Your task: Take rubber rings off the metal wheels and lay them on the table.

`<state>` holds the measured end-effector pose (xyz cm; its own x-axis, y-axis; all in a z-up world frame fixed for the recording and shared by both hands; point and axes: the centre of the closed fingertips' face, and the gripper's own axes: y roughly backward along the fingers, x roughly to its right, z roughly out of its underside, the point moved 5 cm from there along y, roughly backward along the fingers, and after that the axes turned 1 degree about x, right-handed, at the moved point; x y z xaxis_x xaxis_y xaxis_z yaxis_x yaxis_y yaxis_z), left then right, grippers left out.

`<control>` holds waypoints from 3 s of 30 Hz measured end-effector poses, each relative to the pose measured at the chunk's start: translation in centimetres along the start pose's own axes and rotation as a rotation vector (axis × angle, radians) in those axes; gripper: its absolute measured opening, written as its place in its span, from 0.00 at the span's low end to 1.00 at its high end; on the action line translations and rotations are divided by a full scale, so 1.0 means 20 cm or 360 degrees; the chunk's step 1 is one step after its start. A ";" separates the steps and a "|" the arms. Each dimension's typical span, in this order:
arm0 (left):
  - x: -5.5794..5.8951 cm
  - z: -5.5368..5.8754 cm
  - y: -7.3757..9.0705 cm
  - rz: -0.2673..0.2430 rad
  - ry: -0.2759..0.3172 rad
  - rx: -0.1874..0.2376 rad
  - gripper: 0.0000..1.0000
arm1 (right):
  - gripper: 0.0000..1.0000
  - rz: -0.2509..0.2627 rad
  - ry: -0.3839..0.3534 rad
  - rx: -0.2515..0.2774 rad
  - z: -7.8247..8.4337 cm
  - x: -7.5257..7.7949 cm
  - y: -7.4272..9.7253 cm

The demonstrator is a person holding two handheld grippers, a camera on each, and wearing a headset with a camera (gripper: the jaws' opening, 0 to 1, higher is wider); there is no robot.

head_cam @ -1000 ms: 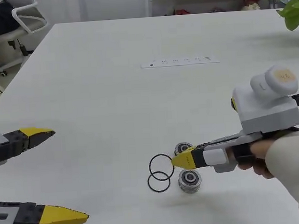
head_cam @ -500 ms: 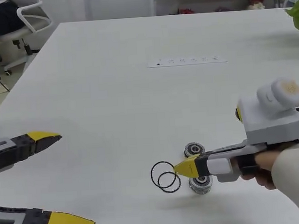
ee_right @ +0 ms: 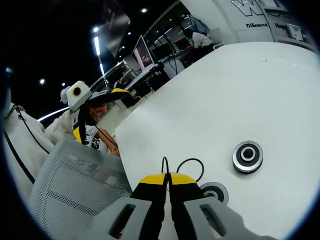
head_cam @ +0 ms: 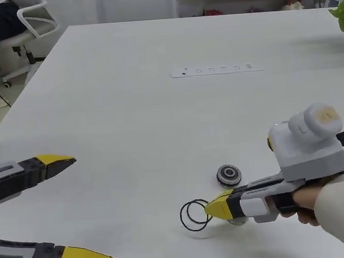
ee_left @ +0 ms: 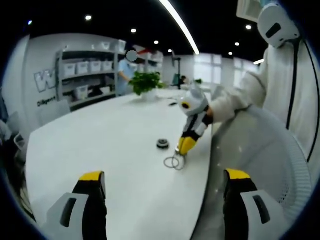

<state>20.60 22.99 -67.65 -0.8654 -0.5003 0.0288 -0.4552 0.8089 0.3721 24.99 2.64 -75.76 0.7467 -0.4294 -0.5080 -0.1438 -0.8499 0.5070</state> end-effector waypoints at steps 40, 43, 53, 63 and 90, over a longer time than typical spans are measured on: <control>-0.04 0.03 0.02 0.0057 0.0009 -0.0014 0.99 | 0.07 0.0147 0.0162 -0.0064 -0.02 0.05 0.06; -0.04 0.03 0.02 0.0058 0.0010 -0.0007 0.99 | 0.08 0.0163 0.0172 -0.0036 -0.04 0.05 0.07; -0.04 0.02 0.01 0.0059 0.0019 -0.0017 0.99 | 0.12 0.0190 0.0194 0.0010 -0.08 0.06 0.10; 0.02 0.02 -0.01 0.0080 0.0027 -0.0038 0.99 | 0.12 0.0212 0.0198 0.0063 -0.10 0.07 0.12; 0.08 -0.12 -0.02 -0.0056 -0.0007 -0.0016 0.98 | 0.20 0.0131 0.0260 0.0341 -0.30 0.04 0.23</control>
<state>19.85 21.16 -65.52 -0.8497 -0.5271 0.0110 -0.4835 0.7874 0.3823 28.80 0.26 -69.56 0.8192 -0.4596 -0.3431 -0.3295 -0.8668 0.3744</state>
